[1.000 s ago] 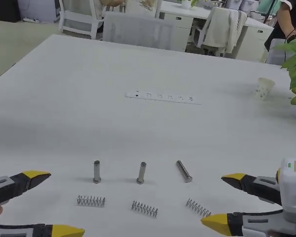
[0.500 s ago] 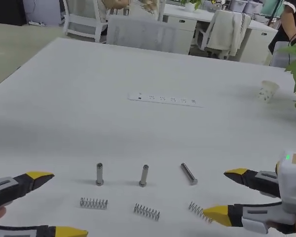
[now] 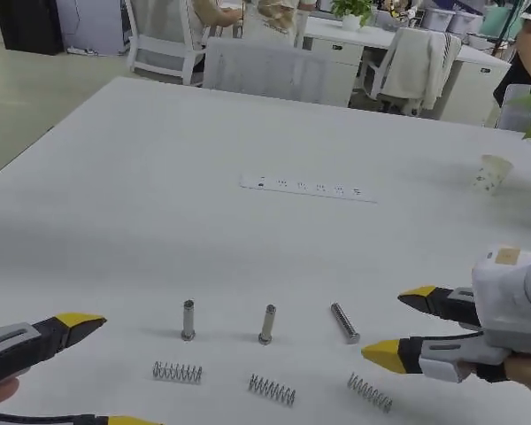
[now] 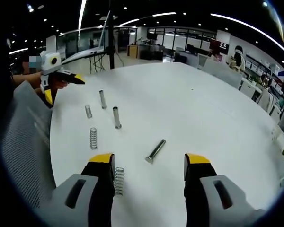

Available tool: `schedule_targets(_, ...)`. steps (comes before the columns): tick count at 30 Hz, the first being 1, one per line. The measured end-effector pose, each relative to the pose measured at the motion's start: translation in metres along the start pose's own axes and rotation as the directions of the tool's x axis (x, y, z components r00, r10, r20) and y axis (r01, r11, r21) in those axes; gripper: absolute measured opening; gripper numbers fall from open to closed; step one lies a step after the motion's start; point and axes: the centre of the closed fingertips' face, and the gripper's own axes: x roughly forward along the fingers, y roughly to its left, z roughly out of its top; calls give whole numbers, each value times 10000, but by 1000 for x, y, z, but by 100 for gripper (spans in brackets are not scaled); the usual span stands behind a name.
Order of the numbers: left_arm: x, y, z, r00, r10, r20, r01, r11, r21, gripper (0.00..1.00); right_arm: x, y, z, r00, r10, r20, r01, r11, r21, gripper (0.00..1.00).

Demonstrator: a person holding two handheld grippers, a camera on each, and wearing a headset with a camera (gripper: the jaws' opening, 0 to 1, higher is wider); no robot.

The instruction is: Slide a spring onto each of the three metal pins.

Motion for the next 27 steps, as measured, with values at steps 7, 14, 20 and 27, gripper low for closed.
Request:
schedule_targets(7,-1,-7,2,10000,-16,85,15,10000,34,81,18,-7,9,9996,-47,-294,45,10000,-89,54)
schedule_targets(14,-1,-12,7,9998,-5,221,4,10000,74,81,32,-15,12,9971,-218,-730,223,9997,60,48)
schedule_targets(20,-1,-18,8,9995,-55,296,51,9999,126,81,41,-22,14,9935,-466,-1043,485,9987,159,39)
schedule_targets(27,1,-25,8,9994,-176,308,170,9997,175,80,54,-27,6,9835,-633,-1696,723,9963,473,31)
